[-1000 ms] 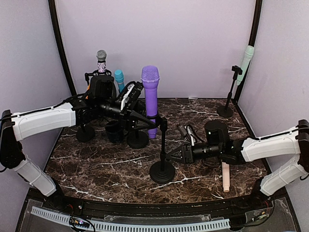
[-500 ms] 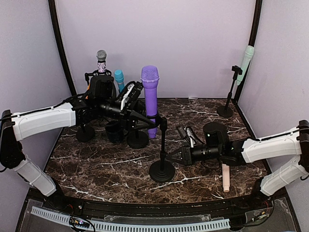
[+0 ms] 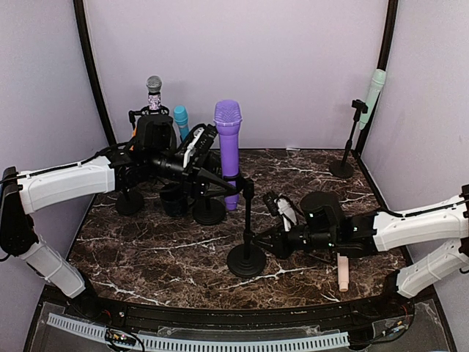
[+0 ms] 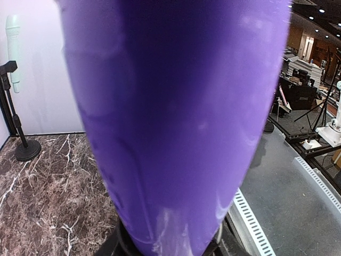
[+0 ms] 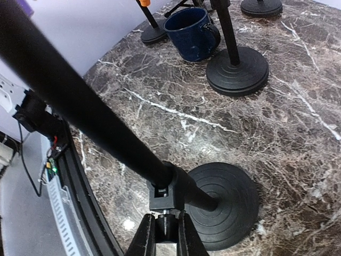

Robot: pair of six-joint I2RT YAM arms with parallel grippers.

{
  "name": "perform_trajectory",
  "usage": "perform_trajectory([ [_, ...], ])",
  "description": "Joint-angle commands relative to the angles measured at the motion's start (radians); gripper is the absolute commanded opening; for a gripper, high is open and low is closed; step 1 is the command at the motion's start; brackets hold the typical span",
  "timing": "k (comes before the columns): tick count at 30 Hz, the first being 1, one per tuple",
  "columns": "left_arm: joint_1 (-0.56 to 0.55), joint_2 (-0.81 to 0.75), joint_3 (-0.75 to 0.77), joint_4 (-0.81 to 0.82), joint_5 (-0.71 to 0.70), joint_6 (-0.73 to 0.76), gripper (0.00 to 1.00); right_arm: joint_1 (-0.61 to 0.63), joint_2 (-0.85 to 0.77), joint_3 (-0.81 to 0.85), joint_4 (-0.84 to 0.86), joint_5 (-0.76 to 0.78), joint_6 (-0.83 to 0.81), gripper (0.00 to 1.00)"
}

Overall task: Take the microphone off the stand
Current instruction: Unscrew the knob on the stand of the microphone stand.

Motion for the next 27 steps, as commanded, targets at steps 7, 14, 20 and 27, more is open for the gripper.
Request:
perform_trajectory([
  [7, 0.006, 0.007, -0.061, -0.143, -0.034, -0.002, 0.0, 0.2, 0.023, 0.148, -0.197, 0.461, -0.217, 0.0],
  [14, 0.006, 0.004, -0.068, -0.142, -0.039, -0.001, 0.0, 0.277, 0.128, 0.236, -0.294, 0.592, -0.31, 0.0],
  [20, 0.006, 0.003, -0.071, -0.147, -0.04, 0.005, 0.0, 0.32, 0.246, 0.345, -0.429, 0.673, -0.403, 0.0],
  [27, 0.006, 0.004, -0.071, -0.154, -0.044, 0.012, 0.0, 0.364, 0.355, 0.432, -0.568, 0.789, -0.515, 0.0],
])
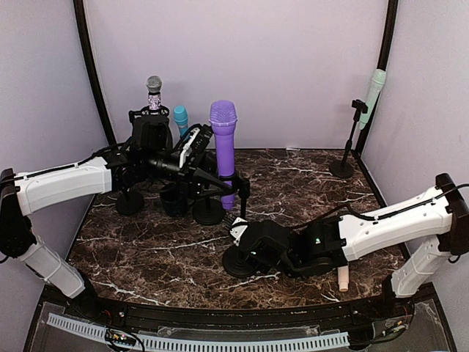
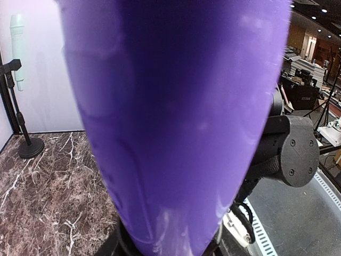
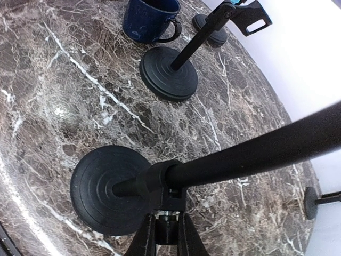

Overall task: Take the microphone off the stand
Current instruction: Unscrew the knob on the stand of the microphone stand.

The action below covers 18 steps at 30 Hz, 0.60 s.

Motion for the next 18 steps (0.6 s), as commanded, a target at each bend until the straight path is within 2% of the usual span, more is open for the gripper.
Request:
perform_trajectory([
  [1, -0.003, 0.026, -0.048, -0.15, -0.048, 0.006, 0.0, 0.032, 0.093, 0.037, -0.08, 0.007, -0.119, 0.0],
  [14, -0.002, 0.04, -0.045, -0.152, -0.042, 0.005, 0.0, 0.066, 0.2, 0.093, -0.111, 0.074, -0.238, 0.03],
  [18, -0.003, 0.033, -0.052, -0.152, -0.049, 0.007, 0.0, 0.074, 0.18, 0.094, -0.087, 0.074, -0.238, 0.04],
])
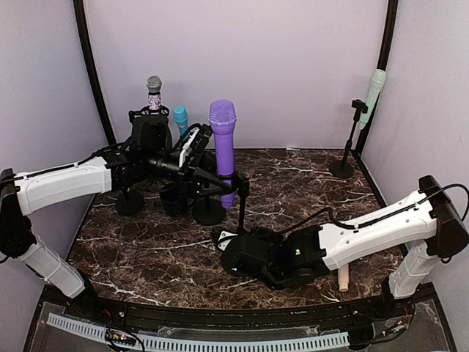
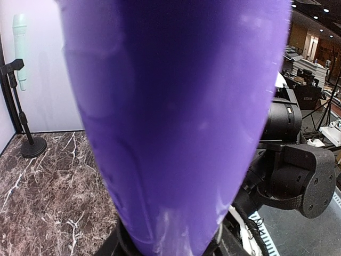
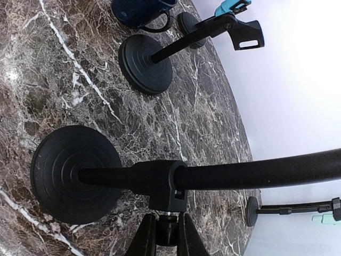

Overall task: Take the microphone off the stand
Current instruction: Unscrew the knob on the stand of the microphone stand.

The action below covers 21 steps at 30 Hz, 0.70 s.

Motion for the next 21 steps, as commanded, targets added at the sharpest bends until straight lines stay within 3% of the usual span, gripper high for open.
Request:
perform_trajectory([
  [1, -0.007, 0.032, -0.051, -0.151, -0.045, 0.001, 0.0, 0.013, 0.031, -0.01, 0.024, -0.163, -0.052, 0.07],
  [8, -0.009, 0.027, -0.053, -0.145, -0.053, -0.007, 0.0, 0.014, -0.105, -0.025, 0.068, -0.194, 0.057, 0.5],
  [14, -0.008, 0.019, -0.058, -0.14, -0.068, -0.009, 0.0, 0.014, -0.247, -0.106, 0.122, -0.221, 0.212, 0.62],
  [21, -0.008, 0.024, -0.058, -0.133, -0.072, -0.017, 0.0, -0.009, -0.485, -0.315, 0.316, -0.274, 0.454, 0.75],
])
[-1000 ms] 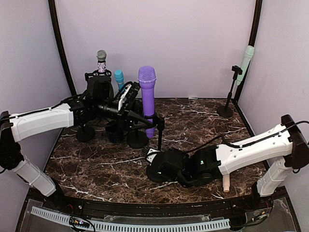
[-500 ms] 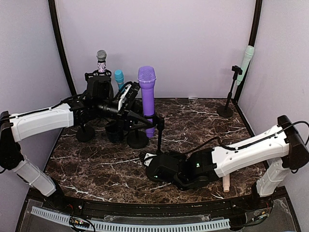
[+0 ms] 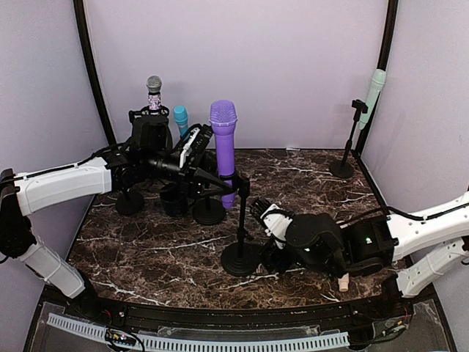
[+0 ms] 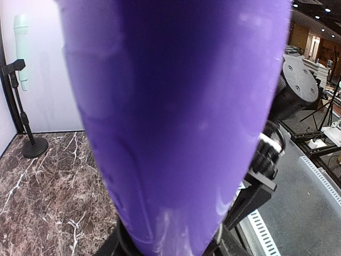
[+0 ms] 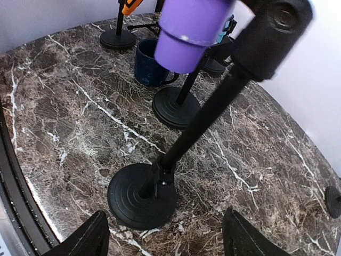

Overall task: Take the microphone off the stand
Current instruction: Unscrew the knob on the stand of the microphone stand.

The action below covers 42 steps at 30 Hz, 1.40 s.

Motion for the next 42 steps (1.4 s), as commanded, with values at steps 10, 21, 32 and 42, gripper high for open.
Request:
perform_trajectory([
  [10, -0.005, 0.039, -0.055, -0.128, -0.047, -0.028, 0.0, -0.188, -0.426, -0.476, 0.422, -0.237, 0.656, 0.82],
  [21, -0.004, 0.035, -0.053, -0.133, -0.056, -0.024, 0.0, -0.337, -0.274, -0.514, 0.582, -0.541, 0.859, 0.8],
  [32, -0.005, 0.018, -0.049, -0.147, -0.073, -0.013, 0.0, -0.378, -0.156, -0.641, 0.966, -0.602, 1.073, 0.73],
  [42, -0.005, 0.006, -0.049, -0.152, -0.073, -0.009, 0.0, -0.378, 0.005, -0.55, 1.079, -0.675, 1.067, 0.62],
])
